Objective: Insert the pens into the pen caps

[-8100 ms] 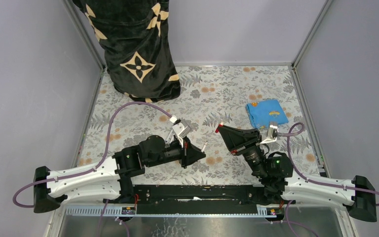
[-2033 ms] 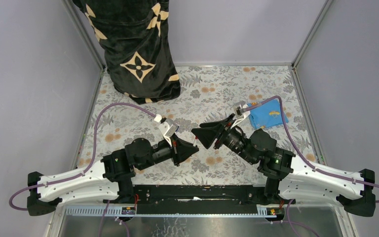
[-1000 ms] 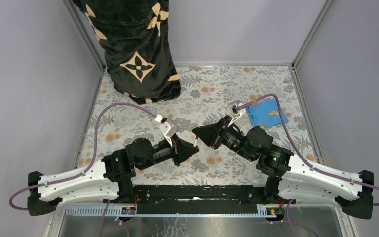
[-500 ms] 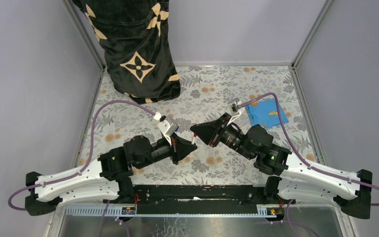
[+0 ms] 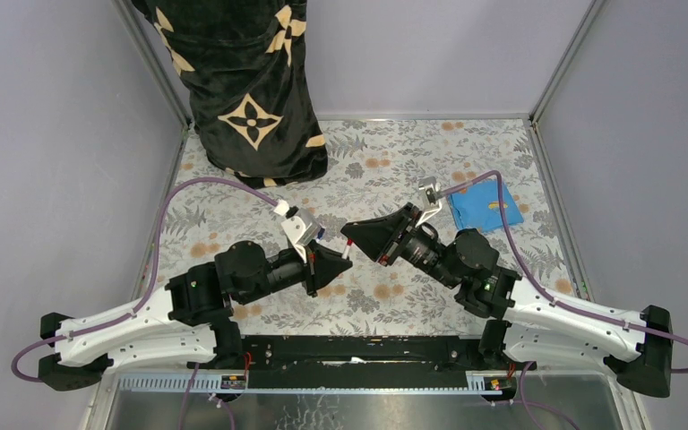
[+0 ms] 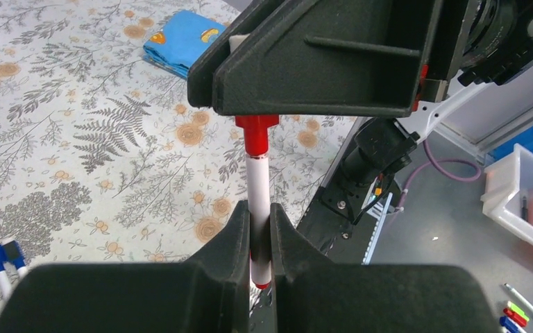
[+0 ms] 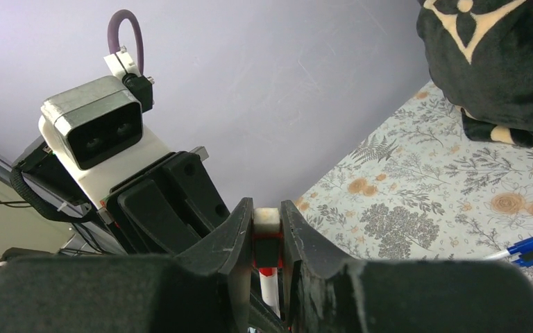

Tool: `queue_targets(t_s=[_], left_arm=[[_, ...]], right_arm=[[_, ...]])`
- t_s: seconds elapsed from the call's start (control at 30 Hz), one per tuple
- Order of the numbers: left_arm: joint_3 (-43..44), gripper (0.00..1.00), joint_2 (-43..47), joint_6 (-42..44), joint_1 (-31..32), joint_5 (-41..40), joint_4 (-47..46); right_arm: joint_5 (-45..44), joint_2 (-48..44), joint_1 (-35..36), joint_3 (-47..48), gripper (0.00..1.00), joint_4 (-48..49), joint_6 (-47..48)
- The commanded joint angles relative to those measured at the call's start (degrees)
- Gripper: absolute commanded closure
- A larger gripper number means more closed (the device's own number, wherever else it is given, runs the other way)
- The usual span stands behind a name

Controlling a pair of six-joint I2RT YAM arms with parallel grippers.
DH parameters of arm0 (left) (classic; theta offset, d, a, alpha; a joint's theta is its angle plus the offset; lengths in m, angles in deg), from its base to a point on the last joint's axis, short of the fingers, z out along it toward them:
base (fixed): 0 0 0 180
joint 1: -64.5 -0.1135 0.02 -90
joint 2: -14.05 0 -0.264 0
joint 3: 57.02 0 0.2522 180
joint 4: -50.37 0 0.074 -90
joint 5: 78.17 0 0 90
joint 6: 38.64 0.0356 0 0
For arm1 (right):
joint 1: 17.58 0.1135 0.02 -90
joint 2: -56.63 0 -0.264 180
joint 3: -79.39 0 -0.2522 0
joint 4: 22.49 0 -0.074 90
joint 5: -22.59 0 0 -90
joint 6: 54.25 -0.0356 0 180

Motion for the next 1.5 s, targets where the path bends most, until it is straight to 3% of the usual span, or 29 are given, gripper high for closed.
queue_targets(t_s=[0.0, 0.9, 1.03, 1.17, 1.27, 1.37, 1.47], left_arm=[[6.1, 1.0, 0.22, 3.26, -0.17, -1.29, -17.55], [8.7, 1.0, 1.97, 5.4, -0.25, -1.8, -24.46], [8.99, 1.0, 2.57, 5.69, -0.25, -1.89, -24.03], [9.53, 1.0, 2.07, 5.4, -0.25, -0.79, -21.18], [9.31, 1.0, 1.35, 4.51, -0.25, 0.9, -19.07], [9.0, 1.0, 0.14, 3.67, -0.25, 2.86, -17.01], [8.66, 1.0, -0.62, 2.85, -0.25, 4.48, -15.79]], right_arm=[[9.13, 5.18, 3.68, -5.47, 1.0, -10.58, -2.04], [-0.73, 14.44, 20.51, -16.27, 1.0, -8.85, -4.97], [-2.17, 12.92, 21.2, -17.12, 1.0, -9.9, -5.2], [-9.5, 7.22, 21.1, -16.36, 1.0, -9.89, -4.9], [-16.27, 3.25, 21.14, -12.93, 0.95, -11.1, -2.12], [-21.92, 0.42, 21.14, -8.72, 0.81, -11.18, 2.13], [-25.93, -1.51, 21.13, -4.31, 0.73, -10.78, 6.7]])
